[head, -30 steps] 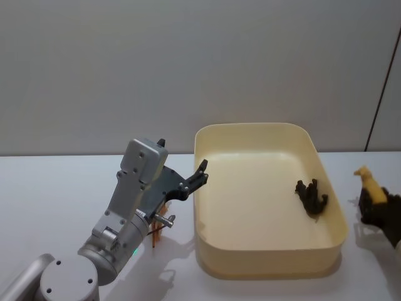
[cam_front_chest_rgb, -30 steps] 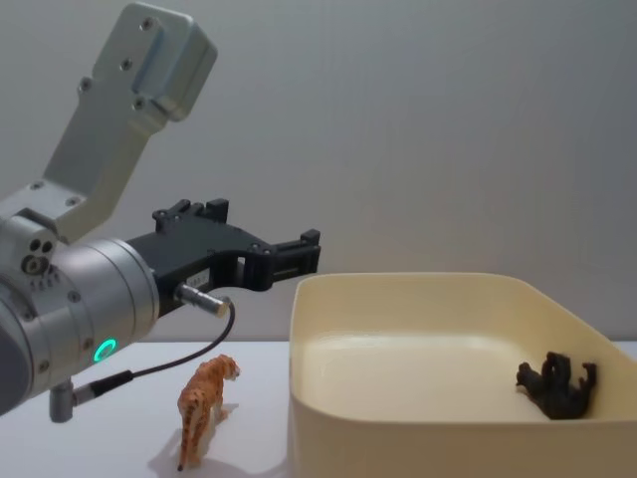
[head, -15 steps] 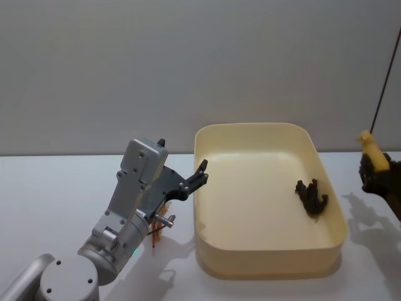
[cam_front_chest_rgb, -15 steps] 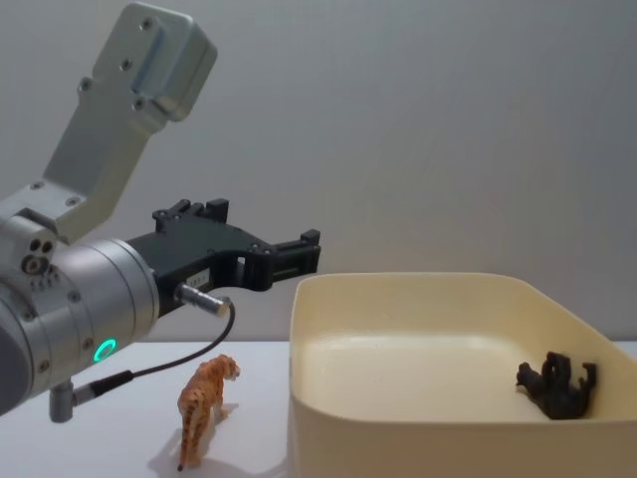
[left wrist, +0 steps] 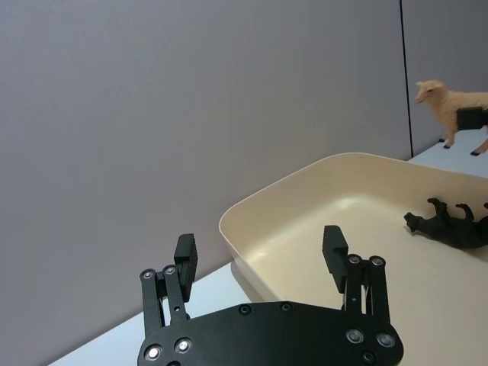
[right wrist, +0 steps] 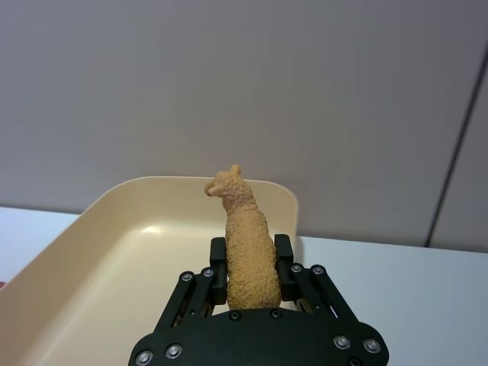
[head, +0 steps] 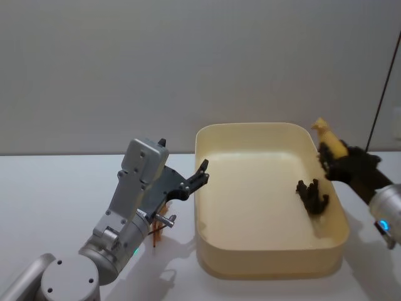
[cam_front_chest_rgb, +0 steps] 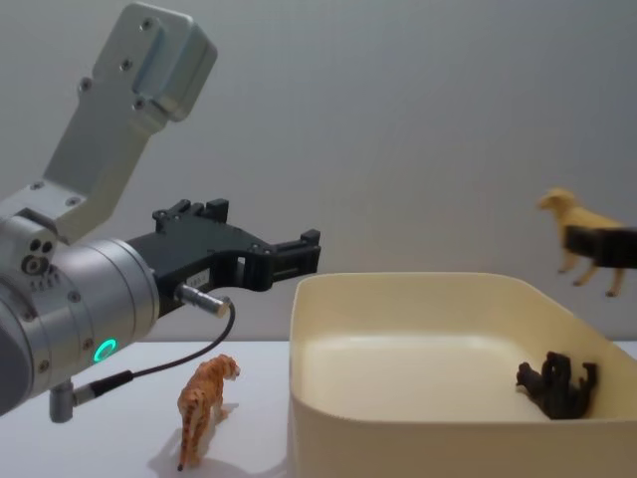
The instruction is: Pick up the toy alternately with two hands and place it into the central storage box.
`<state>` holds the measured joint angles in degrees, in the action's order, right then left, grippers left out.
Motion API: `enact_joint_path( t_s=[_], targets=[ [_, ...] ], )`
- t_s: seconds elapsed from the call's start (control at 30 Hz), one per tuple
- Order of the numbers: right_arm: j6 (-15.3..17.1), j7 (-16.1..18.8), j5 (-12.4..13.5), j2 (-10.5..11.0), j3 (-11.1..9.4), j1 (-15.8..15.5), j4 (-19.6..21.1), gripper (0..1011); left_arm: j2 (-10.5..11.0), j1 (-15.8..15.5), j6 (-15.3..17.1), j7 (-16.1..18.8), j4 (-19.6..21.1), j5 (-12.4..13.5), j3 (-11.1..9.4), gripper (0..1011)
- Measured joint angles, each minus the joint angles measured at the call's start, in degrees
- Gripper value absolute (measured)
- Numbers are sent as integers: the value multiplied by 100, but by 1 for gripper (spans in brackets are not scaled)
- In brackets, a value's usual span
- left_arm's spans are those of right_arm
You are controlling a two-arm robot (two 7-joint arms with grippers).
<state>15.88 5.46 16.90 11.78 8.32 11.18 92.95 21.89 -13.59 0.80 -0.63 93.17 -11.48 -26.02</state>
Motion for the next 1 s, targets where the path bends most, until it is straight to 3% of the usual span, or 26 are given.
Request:
enact_joint_path(
  t_s=[0.17, 0.4, 0.47, 0.57, 0.8, 1.0],
  targets=[
    [148, 346, -137, -166, 150, 294, -289, 359, 0, 0, 0, 0, 0, 0, 0, 1001],
    [260, 705, -300, -374, 325, 651, -695, 595, 0, 0, 0, 0, 0, 0, 0, 1001],
    [286, 782, -338, -422, 363, 734, -790, 609, 0, 0, 0, 0, 0, 0, 0, 1001],
    [309, 871, -378, -470, 404, 818, -886, 753, 0, 0, 0, 0, 0, 0, 0, 1001],
    [318, 899, -362, -463, 398, 838, -893, 948, 0, 0, 0, 0, 0, 0, 0, 1001],
    [285, 761, -238, -355, 295, 716, -717, 1001, 0, 0, 0, 0, 0, 0, 0, 1001]
  ],
)
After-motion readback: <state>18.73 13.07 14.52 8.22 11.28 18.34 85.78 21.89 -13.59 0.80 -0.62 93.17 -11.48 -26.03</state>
